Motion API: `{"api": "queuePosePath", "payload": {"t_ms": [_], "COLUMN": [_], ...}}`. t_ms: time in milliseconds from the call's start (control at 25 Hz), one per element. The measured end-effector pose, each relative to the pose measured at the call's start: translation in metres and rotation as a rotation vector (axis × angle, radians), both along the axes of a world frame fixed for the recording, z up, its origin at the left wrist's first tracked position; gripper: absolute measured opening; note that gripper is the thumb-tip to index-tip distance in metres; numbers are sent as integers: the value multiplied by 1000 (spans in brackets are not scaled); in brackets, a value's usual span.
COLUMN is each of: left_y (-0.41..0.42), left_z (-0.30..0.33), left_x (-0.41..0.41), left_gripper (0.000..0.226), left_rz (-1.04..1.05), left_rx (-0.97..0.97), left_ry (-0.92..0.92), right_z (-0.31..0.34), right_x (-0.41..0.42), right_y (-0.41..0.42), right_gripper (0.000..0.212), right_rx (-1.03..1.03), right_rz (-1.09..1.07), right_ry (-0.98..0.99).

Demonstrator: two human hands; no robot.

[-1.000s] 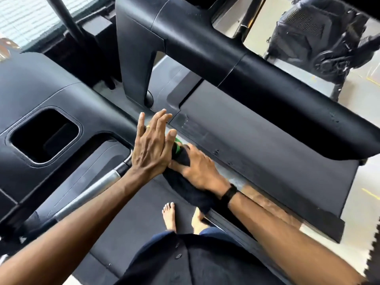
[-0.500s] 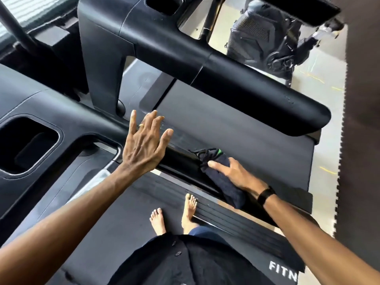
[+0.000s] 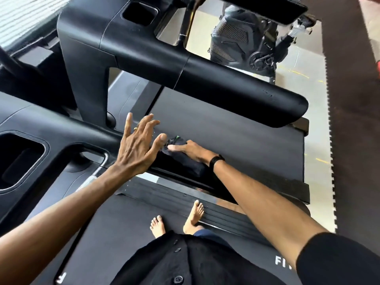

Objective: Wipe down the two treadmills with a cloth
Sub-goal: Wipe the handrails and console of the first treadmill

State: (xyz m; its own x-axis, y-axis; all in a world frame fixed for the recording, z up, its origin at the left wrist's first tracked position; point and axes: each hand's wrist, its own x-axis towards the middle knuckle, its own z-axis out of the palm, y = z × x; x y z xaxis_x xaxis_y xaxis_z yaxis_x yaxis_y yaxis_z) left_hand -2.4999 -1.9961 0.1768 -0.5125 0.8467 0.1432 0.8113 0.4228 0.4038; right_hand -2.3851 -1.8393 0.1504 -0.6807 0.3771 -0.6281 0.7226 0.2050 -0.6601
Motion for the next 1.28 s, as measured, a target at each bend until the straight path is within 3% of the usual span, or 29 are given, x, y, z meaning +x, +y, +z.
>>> {"api": "queuePosePath", "payload": {"t_ms": [120,200,280,360,440,520,600,720,840,1040,1160,1280], "left_y": [18,28,34,39,42,44,46,45,41,37,38,36], "left_z": [2,0,-5,-11,-18,-22,-22,-22,-23,-31,-32,-29], "left_x": [15,24,34,42,47,46,45,47,43,40,40,42], "left_gripper": [73,75,75,75,76,78,81,81,78,30,31,34], "left_rz": [-69,-104,-148,-190,-232,-248,-261,-299,-344,-460,-498,-490], "left_rx": [17,6,-13,-50,-102,-115,-119,-142,-162,-140,-132,-132], "left_ry": [-13,-19,-9,26,75,105,123,132,107,153,191,187], "right_z": [-6,-8,-6,6,20,34,37,30,2,-8,8,26], "right_x": [59,105,140,158,155,133,104,70,80,187,233,225], "right_y": [33,48,50,32,0,-35,-43,-13,29,78,70,28], "right_gripper": [27,52,77,68,50,52,51,54,62,41,59,45], "right_rx": [-115,-123,104,363,639,808,734,380,110,144,327,572], "right_rz": [-55,-185,-219,-138,-28,67,102,36,-99,-233,-288,-175], "right_ry": [-100,-80,-58,-136,-66,45,20,-138,-159,-254,-318,-257]}}
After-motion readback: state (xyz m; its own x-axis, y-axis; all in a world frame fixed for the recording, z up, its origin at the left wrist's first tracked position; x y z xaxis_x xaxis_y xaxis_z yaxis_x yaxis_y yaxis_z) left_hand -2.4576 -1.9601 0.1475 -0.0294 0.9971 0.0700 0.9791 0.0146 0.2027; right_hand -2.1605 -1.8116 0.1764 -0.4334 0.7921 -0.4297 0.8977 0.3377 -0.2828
